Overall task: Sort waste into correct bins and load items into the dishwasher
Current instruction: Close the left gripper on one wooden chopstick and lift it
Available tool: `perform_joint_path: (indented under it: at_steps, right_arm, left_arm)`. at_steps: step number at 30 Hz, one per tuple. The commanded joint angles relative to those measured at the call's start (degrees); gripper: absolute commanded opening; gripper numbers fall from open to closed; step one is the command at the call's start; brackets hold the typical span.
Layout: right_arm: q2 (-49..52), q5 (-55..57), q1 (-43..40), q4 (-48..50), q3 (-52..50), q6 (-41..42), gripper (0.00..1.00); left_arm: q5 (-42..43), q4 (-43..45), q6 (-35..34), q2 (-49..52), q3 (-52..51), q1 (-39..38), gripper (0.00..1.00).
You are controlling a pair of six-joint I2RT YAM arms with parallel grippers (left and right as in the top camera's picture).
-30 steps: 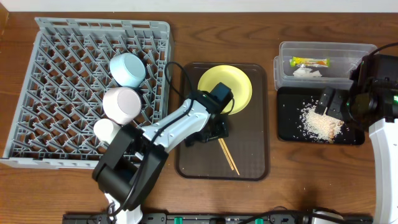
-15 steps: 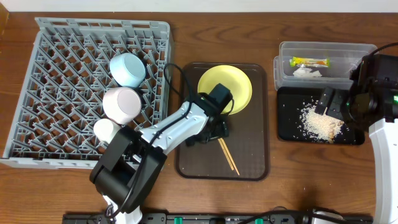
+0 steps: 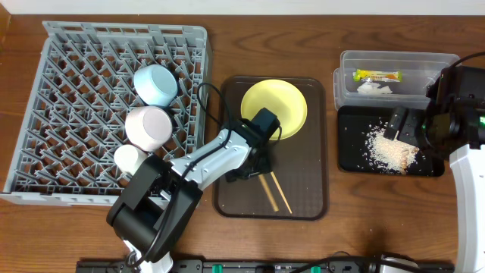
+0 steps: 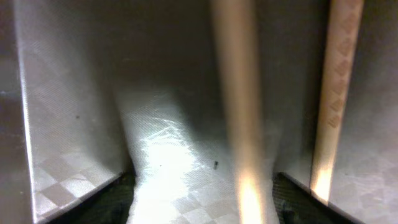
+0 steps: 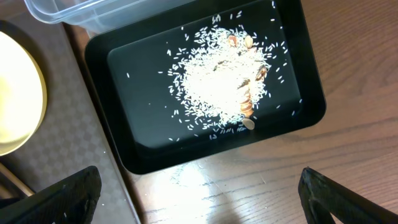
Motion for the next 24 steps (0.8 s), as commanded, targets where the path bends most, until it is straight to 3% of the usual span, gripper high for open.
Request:
perform_joint_path:
  at_steps: [1, 7, 17, 24]
  right_arm:
    - [-0.2, -0.1, -0.4, -0.2, 1.0, 0.1, 0.99]
    - [-0.2, -0.1, -0.4, -0.2, 1.0, 0.1, 0.99]
    - [-0.2, -0.1, -0.4, -0.2, 1.0, 0.1, 0.99]
    - [-0.2, -0.1, -0.4, -0.2, 1.0, 0.1, 0.99]
  left_arm:
    - [-0.4, -0.2, 0.5, 0.2, -1.6, -0.1, 0.49]
    - [-0.4, -0.1, 0.5, 0.2, -1.6, -0.1, 0.27]
    - [-2.2, 3.1, 0.9, 0.0, -1.4, -0.1, 0.1]
    - [-3.5, 2.6, 10.3, -2.7, 2.1, 2.4, 0.08]
